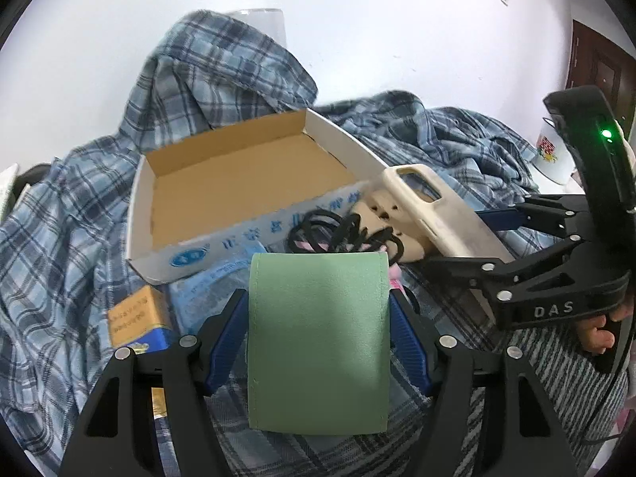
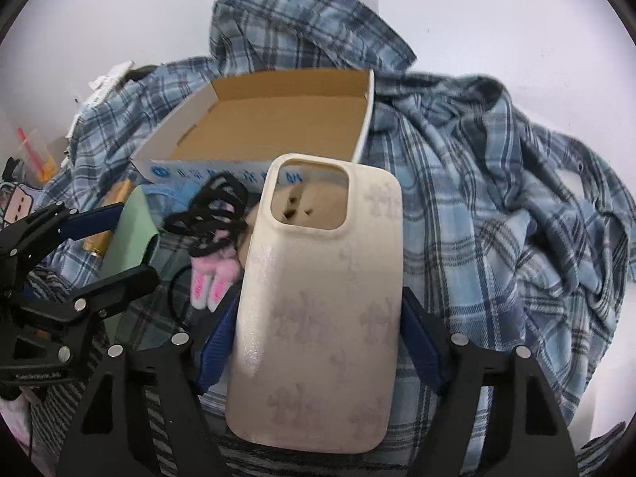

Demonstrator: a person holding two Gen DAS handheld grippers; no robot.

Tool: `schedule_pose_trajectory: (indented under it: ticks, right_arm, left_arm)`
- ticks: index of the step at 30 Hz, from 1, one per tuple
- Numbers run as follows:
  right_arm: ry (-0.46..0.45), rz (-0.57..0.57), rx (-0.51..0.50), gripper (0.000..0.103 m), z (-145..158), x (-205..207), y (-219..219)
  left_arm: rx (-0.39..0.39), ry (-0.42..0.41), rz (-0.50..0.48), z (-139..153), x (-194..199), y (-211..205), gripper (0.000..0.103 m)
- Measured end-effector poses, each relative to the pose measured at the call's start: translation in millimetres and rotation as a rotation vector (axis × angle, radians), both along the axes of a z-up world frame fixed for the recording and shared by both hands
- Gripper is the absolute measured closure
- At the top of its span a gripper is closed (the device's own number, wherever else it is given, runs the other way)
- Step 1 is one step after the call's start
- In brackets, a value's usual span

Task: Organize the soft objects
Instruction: 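Grasp the green card with the left tool while the right tool grasps the phone case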

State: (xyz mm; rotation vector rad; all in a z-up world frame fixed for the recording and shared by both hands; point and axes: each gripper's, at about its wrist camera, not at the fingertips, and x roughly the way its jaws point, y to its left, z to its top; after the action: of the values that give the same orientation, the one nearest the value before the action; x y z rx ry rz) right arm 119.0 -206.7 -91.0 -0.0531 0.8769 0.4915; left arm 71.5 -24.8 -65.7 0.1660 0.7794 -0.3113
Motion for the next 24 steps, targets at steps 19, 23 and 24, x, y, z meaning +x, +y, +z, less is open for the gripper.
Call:
schedule_pose_trajectory:
  ticks: [19,23,24]
  right_arm:
    - [-0.343,-0.058,0.078,0.029,160.6,3.7,-2.9]
    - [-0.369,-0.103,0.137,0.029,187.5,29.1,0.5]
    - [-0.37,-0.114,0.148,0.029,191.3,36.5,1.9]
  left_arm:
    - [-0.014,-0.312,0.164,144.4,-0.2,17.2,0.032]
    - [-0.073,-0.334,0.227,167.4,27.3,31.5,0.032]
    - [-0.077,-0.337,0.24,171.2,36.9,34.7,0.032]
